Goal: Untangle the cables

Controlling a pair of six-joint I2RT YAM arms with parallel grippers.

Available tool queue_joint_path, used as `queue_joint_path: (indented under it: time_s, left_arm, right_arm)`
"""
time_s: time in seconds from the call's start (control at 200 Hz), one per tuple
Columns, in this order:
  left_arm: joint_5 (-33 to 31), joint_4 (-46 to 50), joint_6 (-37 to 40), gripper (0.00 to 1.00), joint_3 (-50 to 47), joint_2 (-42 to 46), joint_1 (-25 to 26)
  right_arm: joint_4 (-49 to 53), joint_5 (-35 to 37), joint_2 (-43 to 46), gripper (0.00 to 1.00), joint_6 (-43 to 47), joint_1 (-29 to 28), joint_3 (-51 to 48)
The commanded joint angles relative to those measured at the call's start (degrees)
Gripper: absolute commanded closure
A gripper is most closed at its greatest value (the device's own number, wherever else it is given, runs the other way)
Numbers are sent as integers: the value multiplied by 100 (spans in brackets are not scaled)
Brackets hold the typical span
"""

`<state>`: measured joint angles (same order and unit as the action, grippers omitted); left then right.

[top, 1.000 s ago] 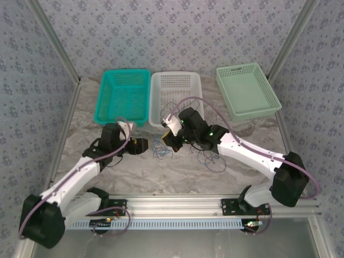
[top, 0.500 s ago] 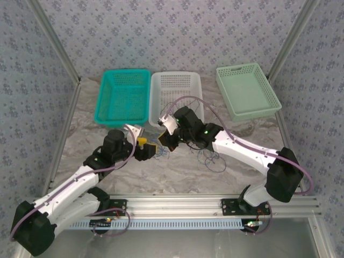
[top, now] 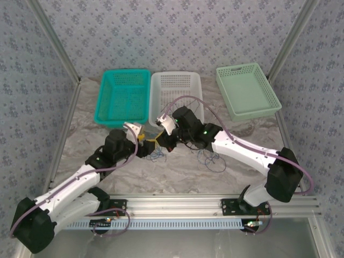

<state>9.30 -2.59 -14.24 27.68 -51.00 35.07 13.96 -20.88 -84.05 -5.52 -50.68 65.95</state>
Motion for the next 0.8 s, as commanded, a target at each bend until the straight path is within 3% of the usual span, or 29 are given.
queue_joint_path:
  time_s: [0.0, 0.15, 0.465, 0.795]
  left_arm:
    - [-106, -241, 111, 34, 284, -168, 60]
    - [-219, -346, -32, 45, 286, -379, 62]
    - [-693, 47, -2, 56, 116, -539, 67]
    - [-978, 255, 35, 59, -158, -411, 57]
  right_arm:
    - [-59, -187, -89, 100, -134, -52, 187]
    - [-34, -214, -74, 100, -182, -87, 188]
    - [210, 83, 451, 100, -123, -92, 485]
    - [894, 673, 1172, 100, 103, 88, 643]
